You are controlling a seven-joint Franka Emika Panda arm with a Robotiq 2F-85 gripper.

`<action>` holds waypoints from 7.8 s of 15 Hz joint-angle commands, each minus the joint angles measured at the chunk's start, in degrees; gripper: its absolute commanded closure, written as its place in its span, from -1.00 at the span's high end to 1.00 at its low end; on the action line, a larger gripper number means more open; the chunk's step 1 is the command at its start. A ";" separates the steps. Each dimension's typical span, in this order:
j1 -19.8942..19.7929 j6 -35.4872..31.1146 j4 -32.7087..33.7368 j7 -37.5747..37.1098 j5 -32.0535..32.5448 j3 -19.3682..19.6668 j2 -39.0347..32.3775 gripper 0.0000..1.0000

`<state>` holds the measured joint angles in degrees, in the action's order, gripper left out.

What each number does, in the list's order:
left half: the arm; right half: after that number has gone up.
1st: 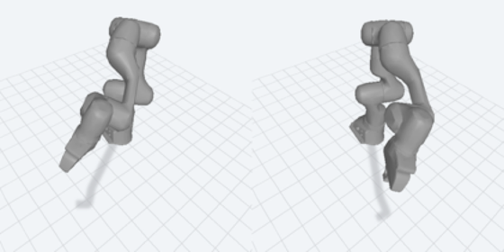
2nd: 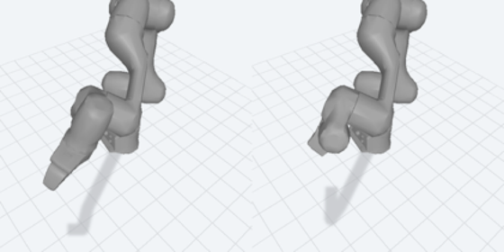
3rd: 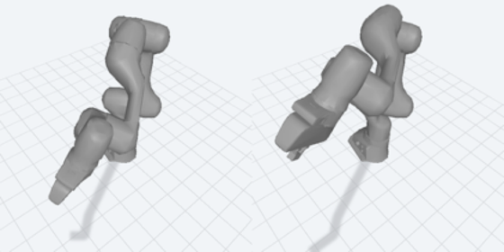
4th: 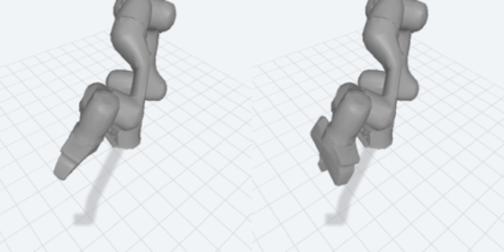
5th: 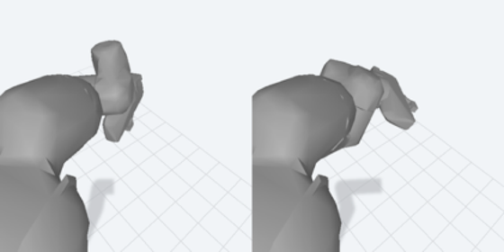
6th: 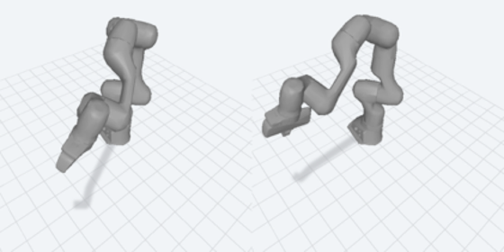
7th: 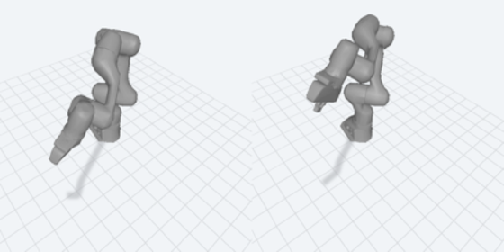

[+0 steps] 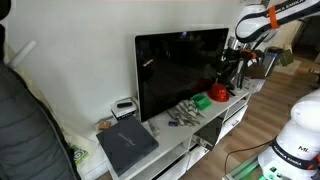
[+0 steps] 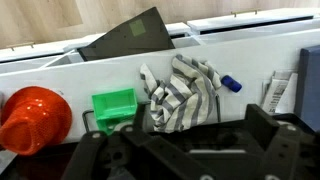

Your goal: Move the orange hat to the left

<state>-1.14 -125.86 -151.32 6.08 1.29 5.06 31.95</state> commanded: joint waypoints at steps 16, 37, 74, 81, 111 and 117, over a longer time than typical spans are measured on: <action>-0.33 0.15 0.09 0.16 -0.23 -0.34 -0.01 1.00; -18.81 -30.20 -3.39 5.80 6.04 15.46 -20.94 1.00; -22.37 -54.92 31.73 8.05 3.37 6.56 -68.46 1.00; -22.89 -54.69 32.12 7.93 3.09 5.57 -68.66 1.00; -19.92 -68.18 56.39 -0.96 1.46 7.78 -92.71 -0.34; -19.28 -66.83 55.47 -0.79 1.46 8.84 -92.03 -1.00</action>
<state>-20.71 -193.34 -96.48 5.80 3.28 13.19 -59.75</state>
